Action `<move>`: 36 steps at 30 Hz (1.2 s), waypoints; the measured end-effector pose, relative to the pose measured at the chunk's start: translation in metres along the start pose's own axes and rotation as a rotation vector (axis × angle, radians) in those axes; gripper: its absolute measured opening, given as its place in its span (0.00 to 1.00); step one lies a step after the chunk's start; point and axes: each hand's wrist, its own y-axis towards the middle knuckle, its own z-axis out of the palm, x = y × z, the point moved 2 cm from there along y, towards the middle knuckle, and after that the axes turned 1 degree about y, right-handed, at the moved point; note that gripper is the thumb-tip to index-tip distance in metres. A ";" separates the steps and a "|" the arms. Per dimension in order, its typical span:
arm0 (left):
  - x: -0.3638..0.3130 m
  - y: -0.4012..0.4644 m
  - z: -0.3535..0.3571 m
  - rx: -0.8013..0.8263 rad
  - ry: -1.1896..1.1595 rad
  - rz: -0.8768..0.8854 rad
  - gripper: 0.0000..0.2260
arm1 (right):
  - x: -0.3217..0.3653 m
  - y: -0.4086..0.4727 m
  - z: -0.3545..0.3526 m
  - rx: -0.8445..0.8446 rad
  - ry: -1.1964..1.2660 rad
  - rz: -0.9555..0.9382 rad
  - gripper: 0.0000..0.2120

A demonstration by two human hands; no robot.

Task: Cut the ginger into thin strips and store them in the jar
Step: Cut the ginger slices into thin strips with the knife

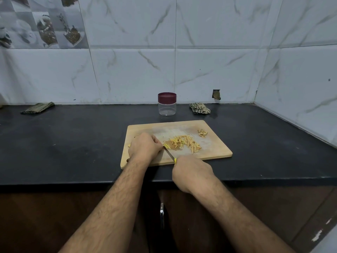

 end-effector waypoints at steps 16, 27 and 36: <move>0.007 -0.013 -0.008 -0.002 -0.139 0.117 0.08 | -0.007 -0.002 -0.004 -0.080 0.073 0.013 0.12; 0.014 -0.027 -0.012 -0.204 -0.358 0.098 0.11 | -0.003 0.002 -0.007 -0.084 0.034 -0.007 0.10; 0.015 -0.028 -0.010 -0.232 -0.345 0.116 0.09 | -0.024 0.014 -0.016 -0.129 0.043 0.084 0.12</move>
